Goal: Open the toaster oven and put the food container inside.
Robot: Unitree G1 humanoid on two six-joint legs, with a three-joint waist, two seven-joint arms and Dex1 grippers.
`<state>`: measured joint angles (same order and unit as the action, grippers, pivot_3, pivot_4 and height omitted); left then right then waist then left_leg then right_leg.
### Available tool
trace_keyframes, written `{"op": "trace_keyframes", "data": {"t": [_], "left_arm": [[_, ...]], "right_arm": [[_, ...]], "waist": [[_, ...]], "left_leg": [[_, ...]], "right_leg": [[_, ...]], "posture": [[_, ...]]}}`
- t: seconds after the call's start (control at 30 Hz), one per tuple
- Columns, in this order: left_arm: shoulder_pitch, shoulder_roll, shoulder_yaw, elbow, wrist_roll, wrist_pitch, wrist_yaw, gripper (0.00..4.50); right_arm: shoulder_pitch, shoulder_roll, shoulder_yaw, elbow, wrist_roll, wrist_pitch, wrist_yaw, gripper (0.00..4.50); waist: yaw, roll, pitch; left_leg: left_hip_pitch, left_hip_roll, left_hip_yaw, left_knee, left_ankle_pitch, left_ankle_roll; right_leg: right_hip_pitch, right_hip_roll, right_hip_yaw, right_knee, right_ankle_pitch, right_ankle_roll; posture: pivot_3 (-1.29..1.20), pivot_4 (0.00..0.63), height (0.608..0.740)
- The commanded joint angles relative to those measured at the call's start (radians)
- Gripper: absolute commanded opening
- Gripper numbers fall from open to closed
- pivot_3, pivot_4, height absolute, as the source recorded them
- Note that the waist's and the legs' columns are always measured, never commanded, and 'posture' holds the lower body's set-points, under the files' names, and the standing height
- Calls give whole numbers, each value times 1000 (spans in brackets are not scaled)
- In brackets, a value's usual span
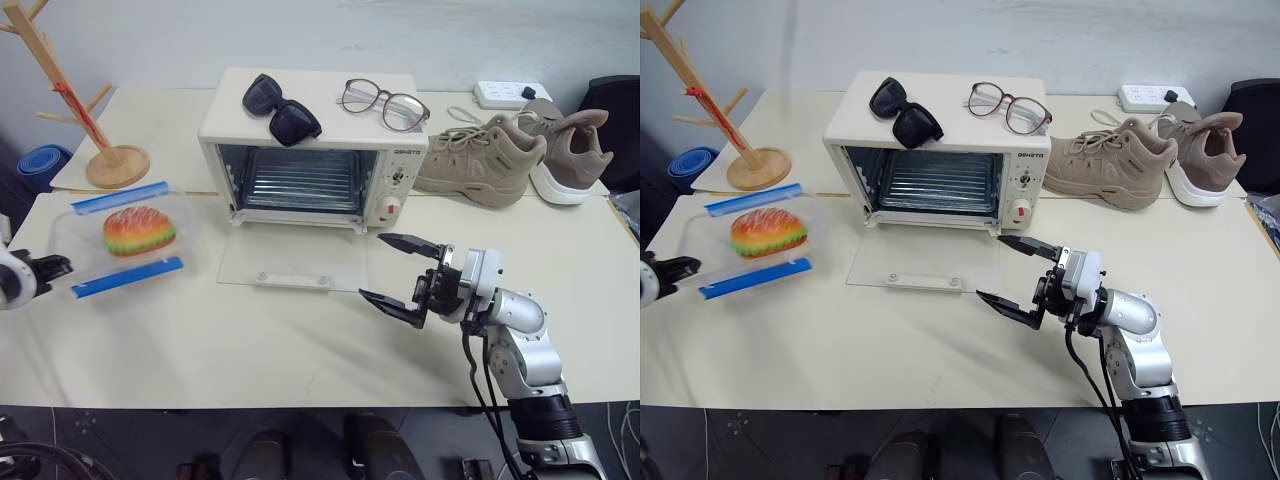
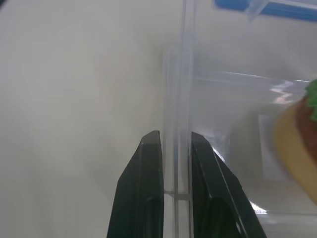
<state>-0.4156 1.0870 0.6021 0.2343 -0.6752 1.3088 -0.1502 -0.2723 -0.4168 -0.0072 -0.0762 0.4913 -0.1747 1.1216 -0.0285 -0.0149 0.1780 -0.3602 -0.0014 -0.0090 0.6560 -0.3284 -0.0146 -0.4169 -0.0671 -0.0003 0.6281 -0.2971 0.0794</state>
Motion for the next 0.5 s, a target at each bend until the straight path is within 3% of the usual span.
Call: {"op": "trace_keyframes", "data": {"t": [0.03,0.17,0.4,0.5], "left_arm": [[-8,60,27,-140,-38,73,-80,259],[-67,33,-26,-325,-94,196,-110,259],[-280,-221,-141,-466,-106,306,8,259],[-309,-276,-243,-481,-118,306,72,259]], "right_arm": [[3,-35,-40,3,4,-31,18,4500],[39,-91,-90,42,4,-54,31,4500],[85,-122,-113,8,0,-38,1,4500],[111,-127,-112,-65,4,-3,-41,4500]], "waist": [[4,0,0],[20,0,0],[24,0,0],[18,0,0]], "left_leg": [[0,0,0,-1,0,0],[0,-3,-1,-1,1,2],[1,-4,-1,1,2,1],[1,-2,0,0,3,-1]], "right_leg": [[0,0,0,0,0,0],[1,-4,-1,-1,0,0],[2,-3,-1,0,0,0],[1,0,1,2,0,1]], "posture": [[0,150,740],[0,150,740],[0,150,740],[0,150,740]]}}
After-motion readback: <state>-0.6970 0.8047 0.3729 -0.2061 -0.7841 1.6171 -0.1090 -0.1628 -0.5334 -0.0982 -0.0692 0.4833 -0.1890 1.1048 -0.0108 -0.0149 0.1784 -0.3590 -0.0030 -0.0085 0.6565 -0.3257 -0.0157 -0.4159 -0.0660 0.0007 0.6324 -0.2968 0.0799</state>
